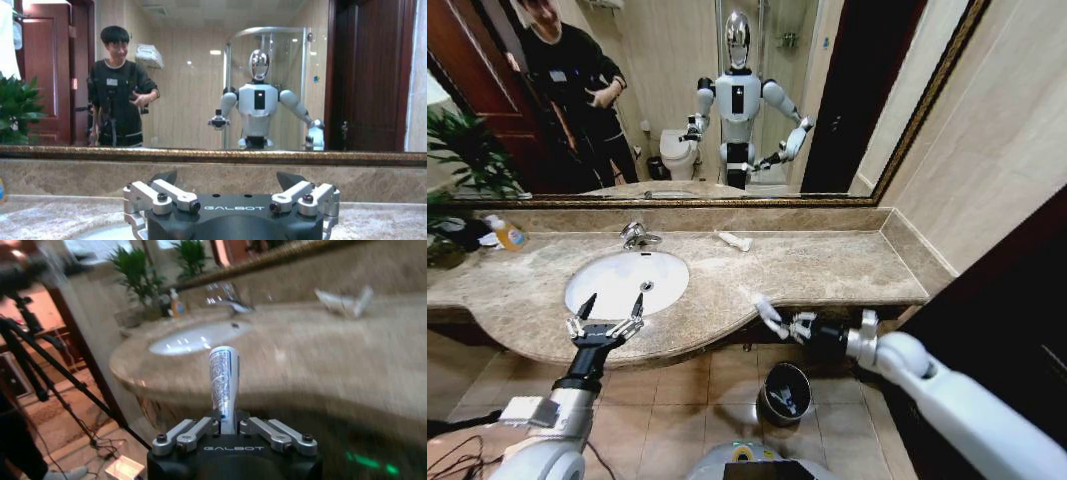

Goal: Pick up the trash from the sink and place it in the trash bin.

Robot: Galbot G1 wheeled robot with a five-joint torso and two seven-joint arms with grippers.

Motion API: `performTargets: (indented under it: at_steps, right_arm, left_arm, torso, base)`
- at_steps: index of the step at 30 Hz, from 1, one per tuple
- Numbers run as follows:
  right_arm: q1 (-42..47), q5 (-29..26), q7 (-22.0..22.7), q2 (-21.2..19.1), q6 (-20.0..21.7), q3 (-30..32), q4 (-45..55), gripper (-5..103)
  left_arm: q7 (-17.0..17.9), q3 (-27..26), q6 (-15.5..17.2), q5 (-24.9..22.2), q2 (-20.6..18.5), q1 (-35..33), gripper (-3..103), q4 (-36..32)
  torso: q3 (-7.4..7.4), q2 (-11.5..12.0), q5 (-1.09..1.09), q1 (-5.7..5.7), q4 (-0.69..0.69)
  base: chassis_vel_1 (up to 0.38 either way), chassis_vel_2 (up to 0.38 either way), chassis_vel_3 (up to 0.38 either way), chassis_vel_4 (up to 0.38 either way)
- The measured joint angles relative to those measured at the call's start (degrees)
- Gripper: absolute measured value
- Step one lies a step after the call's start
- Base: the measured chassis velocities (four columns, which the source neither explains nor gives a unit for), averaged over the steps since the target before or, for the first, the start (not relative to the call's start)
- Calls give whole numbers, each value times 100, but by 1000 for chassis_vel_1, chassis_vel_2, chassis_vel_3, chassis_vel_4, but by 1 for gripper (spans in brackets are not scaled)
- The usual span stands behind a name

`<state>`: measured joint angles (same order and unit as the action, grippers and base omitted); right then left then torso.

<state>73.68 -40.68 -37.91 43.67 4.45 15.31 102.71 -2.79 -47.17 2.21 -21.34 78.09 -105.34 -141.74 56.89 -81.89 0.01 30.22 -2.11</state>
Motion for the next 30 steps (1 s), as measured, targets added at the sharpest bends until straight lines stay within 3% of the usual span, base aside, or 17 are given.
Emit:
performTargets:
  at_steps: [8, 15, 18, 27, 30]
  right_arm:
    - [199, 365, -378, 590, -131, 156, -930, 12]
    - [-5, 1202, 215, 1356, -174, 15, -2053, 12]
    - [-165, 1709, 584, 1734, -393, -57, -2746, 12]
    - [-540, 2462, 998, 2251, -724, 89, -3957, 10]
    - [-540, 2614, 990, 2219, -882, 94, -4339, 25]
  left_arm:
    - [0, 0, 0, 0, 0, 0, 100, 0]
    - [0, 0, 0, 0, 0, 0, 100, 0]
    - [0, 0, 0, 0, 0, 0, 100, 0]
    - [0, 0, 0, 0, 0, 0, 100, 0]
    - [0, 0, 0, 0, 0, 0, 100, 0]
  torso:
    - [0, 1, -3, 0, 0]
    - [0, 1, -1, 1, -1]
    - [1, 1, -1, 1, 0]
    - [1, 1, -1, 1, -1]
    - [0, 1, -1, 1, 0]
  base:
    - [0, 0, 0, 0]
    - [0, 0, 0, 0]
    - [0, 0, 0, 0]
    - [0, 0, 0, 0]
    - [0, 0, 0, 0]
